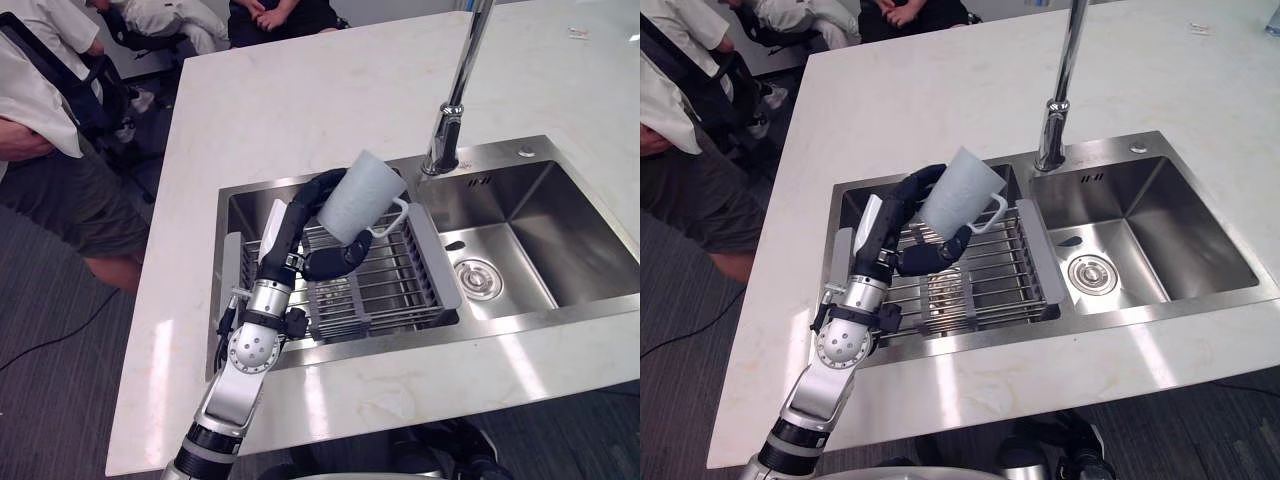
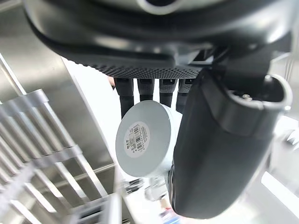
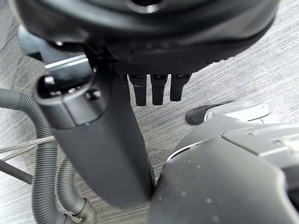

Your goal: Walk over to the sink, pick up the cup, carry it to the dishwasher, place the cup inside the dishwasher, then close the dishwasher door

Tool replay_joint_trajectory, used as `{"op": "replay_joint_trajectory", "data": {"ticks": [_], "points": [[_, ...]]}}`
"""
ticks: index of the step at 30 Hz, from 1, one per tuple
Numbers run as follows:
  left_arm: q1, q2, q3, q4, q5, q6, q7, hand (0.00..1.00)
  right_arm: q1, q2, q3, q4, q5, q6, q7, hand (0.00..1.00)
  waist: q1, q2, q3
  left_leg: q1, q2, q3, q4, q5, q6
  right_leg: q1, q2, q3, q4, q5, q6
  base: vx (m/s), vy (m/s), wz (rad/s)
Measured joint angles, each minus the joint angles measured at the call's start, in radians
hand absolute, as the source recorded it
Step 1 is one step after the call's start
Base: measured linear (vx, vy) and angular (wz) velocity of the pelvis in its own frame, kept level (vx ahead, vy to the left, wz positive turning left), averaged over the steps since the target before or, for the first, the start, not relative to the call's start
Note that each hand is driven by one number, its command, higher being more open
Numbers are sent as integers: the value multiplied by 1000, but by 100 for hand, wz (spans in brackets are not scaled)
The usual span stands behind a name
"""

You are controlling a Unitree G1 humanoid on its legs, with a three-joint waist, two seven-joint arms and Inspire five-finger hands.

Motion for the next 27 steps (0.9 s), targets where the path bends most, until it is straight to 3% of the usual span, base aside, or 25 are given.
{"op": "replay_joint_trajectory", "data": {"ticks": [4, 15, 20, 22, 24, 25, 26, 27], "points": [[49, -19, 3, 0, -184, -13, -1, 30, 7, 2, 0, 0, 1, 0, -1, 90, 21, -15, -18, 0, 0, 0, 0, -1, -1, 0, 2, 0, 0, 0, 0, 0, 0, 0], [125, -48, 17, -1, -446, -40, -12, 30, 21, 13, 23, 3, 3, 0, -14, 90, 47, -63, -62, -9, 2, 63, 41, -34, 6, -46, -2, 73, 32, 4, 6, -23, 20, -17], [100, -60, 18, -16, -550, -44, -11, 30, 2, 17, 80, 2, 9, 0, -25, 90, 38, -93, -51, -100, 19, 103, 180, -90, 23, -163, -8, 91, 141, 20, 40, -63, 27, -28], [84, -69, 21, -18, -603, -45, -5, 30, 1, 19, 89, 0, 32, 0, -33, 90, 38, -101, -50, -124, 44, 104, 212, -104, 38, -168, -6, 73, 152, 30, 71, -128, -4, -3], [93, -68, 44, -16, -646, -55, -1, 30, -5, 17, 115, -2, 52, -8, -37, 90, 35, -120, -51, -141, 49, 90, 252, -119, 58, -226, -27, 36, 501, -118, 80, -125, -52, 20], [101, -69, 54, -16, -653, -62, 0, 30, -6, 14, 125, 0, 53, -9, -38, 90, 37, -121, -53, -148, 49, 84, 261, -120, 57, -223, -26, 31, 553, -137, 85, -90, -104, 26], [109, -69, 72, -18, -663, -76, 0, 30, -7, 11, 139, 3, 58, -9, -36, 90, 48, -139, -65, -177, 45, 72, 286, -120, 56, -207, -24, 28, 576, -165, 90, -89, -101, 22], [111, -69, 81, -20, -671, -83, 0, 30, -10, 9, 147, 5, 60, -9, -36, 90, 55, -146, -67, -197, 41, 65, 304, -119, 53, -206, -26, 30, 542, -183, 87, -89, -105, 23]]}}
